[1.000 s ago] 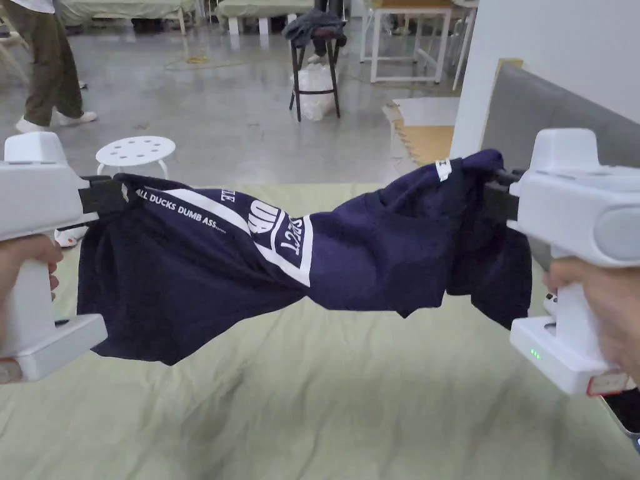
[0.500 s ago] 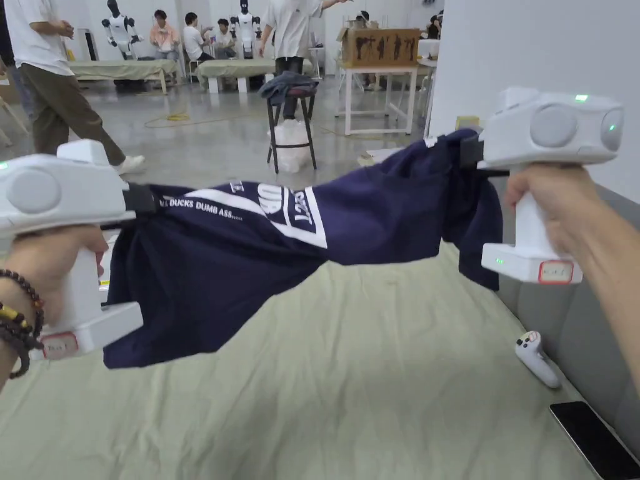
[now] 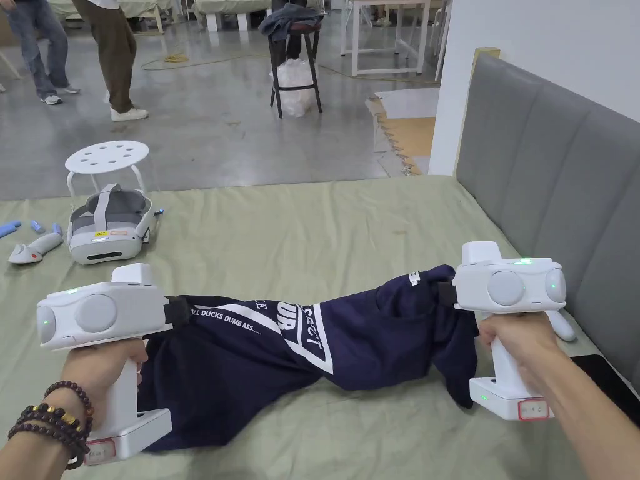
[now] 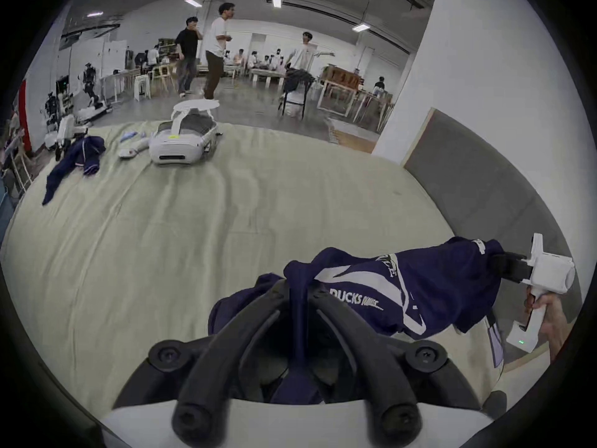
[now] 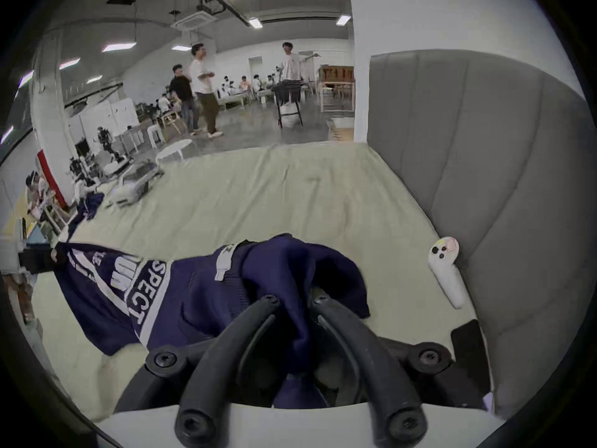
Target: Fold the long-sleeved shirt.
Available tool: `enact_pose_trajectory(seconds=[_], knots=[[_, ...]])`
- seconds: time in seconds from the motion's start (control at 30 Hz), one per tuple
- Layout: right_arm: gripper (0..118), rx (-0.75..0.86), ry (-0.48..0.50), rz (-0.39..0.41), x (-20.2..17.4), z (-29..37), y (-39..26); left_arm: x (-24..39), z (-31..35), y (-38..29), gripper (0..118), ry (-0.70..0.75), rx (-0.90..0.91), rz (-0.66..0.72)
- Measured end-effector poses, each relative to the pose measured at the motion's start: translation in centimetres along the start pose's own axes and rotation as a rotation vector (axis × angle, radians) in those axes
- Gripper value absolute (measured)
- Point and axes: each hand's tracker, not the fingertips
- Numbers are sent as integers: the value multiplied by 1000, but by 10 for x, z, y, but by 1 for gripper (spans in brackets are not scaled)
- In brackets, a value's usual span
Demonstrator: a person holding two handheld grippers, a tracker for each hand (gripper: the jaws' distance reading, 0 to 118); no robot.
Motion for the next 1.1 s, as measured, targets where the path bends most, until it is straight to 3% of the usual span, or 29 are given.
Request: enact_pose_trajectory(seconds=[0.07,0.27,0.33,0.5,0.53,0.57,0.6,0.63,0.67,0.7,0.83,0.87,0.9,0.93,0.97,1.03,1.1], knots=[[10,29,20,25,-4,34,-9,4,19,-9,12,-6,7,-20],[10,17,58,-7,1,102,-79,6,86,-88,12,39,25,-138],[10,-46,62,-55,4,105,-120,3,100,-132,12,53,5,-144],[10,-257,17,-59,2,82,-204,-20,90,-220,13,66,-165,-65],[13,-276,29,-58,2,80,-209,-28,84,-228,20,68,-170,-45],[28,-256,27,-60,2,82,-209,-31,85,-231,33,65,-153,-38],[68,-233,11,-74,-3,100,-205,-33,88,-231,72,59,-143,-25],[101,-202,6,-79,-3,109,-200,-33,92,-226,98,58,-141,-31],[118,-174,8,-72,-3,119,-194,-30,98,-222,111,40,-129,-43],[118,-136,-1,-66,-4,131,-188,-28,105,-217,105,20,-111,-54],[99,-12,81,-85,-12,180,-162,-9,148,-195,99,5,25,-67],[99,-9,101,-85,-10,181,-159,-7,155,-191,99,8,35,-63],[65,5,112,-78,-12,185,-156,-3,160,-186,77,14,57,-64],[24,13,118,-61,-17,188,-154,6,166,-178,37,16,66,-76],[0,12,109,-51,-22,189,-153,11,166,-175,7,59,86,-99],[0,11,128,-28,-24,187,-150,18,166,-171,4,123,92,-147],[0,-5,165,-38,-27,186,-149,9,157,-164,4,95,70,-116]])
